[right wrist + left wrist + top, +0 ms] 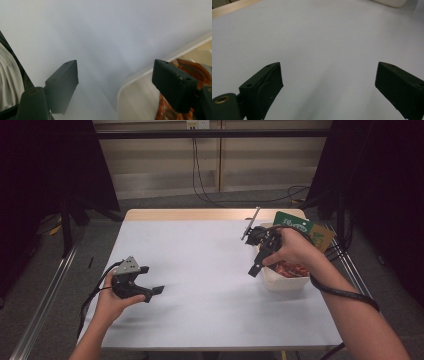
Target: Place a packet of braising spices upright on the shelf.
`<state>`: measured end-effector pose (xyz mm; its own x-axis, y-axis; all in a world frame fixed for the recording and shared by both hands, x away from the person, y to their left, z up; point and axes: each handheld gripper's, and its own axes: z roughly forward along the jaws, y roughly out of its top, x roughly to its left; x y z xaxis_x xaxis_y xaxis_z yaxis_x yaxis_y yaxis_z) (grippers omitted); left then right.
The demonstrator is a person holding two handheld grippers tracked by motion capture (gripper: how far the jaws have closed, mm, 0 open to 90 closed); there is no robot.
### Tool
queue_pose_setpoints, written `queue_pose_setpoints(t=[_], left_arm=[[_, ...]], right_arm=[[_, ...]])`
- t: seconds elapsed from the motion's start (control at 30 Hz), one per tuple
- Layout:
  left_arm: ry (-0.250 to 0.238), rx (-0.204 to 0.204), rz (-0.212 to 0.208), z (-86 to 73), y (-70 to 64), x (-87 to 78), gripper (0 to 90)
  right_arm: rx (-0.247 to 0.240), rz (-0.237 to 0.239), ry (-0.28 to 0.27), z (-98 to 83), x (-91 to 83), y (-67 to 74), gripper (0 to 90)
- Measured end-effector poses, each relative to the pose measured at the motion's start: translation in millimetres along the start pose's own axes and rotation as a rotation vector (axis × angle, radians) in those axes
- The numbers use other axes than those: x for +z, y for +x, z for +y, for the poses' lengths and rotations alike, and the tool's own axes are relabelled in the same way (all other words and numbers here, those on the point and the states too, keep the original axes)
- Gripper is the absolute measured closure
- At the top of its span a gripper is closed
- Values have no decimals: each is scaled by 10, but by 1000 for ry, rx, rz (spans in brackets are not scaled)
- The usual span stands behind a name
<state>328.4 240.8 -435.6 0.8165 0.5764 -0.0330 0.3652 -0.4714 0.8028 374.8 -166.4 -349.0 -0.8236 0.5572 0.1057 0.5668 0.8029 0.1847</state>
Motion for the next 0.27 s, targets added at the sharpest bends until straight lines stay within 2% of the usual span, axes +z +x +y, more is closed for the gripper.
queue_pose_setpoints(t=[0.13, 0.17, 0.27], left_arm=[[2, -10, -9, -11, -4, 18, 73], [5, -1, -5, -12, 0, 22, 73], [22, -10, -6, -29, 6, 37, 72]], right_arm=[[-20, 8, -6, -22, 170, 72, 197], [-21, 9, -9, -29, 204, 91, 193], [-14, 23, -35, -55, 298, 127, 188]])
